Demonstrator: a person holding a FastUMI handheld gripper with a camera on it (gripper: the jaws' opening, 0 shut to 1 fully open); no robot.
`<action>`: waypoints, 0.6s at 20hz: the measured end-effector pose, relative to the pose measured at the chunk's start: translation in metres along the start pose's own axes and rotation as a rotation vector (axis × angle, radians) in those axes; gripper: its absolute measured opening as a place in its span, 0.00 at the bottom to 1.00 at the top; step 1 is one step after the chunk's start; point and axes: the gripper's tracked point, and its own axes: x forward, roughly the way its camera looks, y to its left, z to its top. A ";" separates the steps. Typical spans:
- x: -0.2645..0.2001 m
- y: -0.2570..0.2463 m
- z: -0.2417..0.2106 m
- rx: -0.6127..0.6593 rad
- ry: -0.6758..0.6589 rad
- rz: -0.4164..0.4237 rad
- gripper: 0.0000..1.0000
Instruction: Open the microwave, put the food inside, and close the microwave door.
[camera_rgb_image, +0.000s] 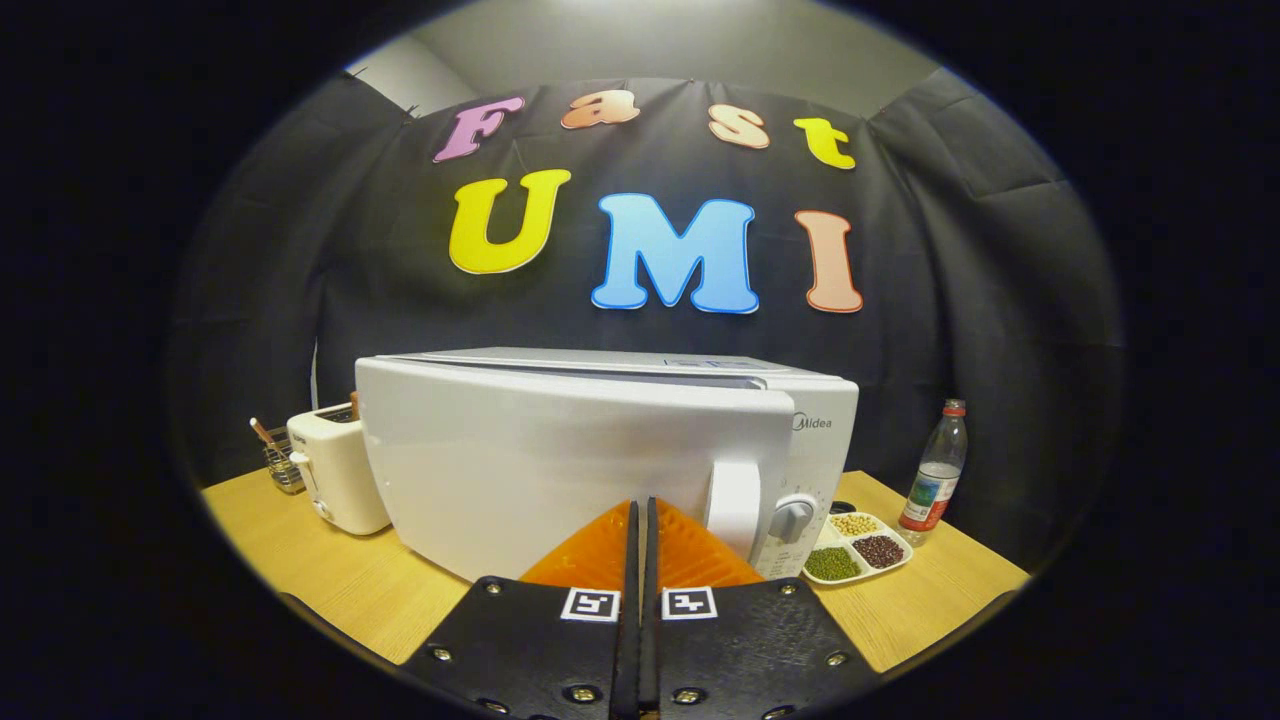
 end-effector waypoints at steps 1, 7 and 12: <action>0.007 -0.002 0.000 0.009 0.000 -0.011 0.01; 0.038 -0.010 0.002 -0.016 -0.005 -0.069 0.01; 0.041 -0.007 0.001 -0.088 -0.033 -0.093 0.08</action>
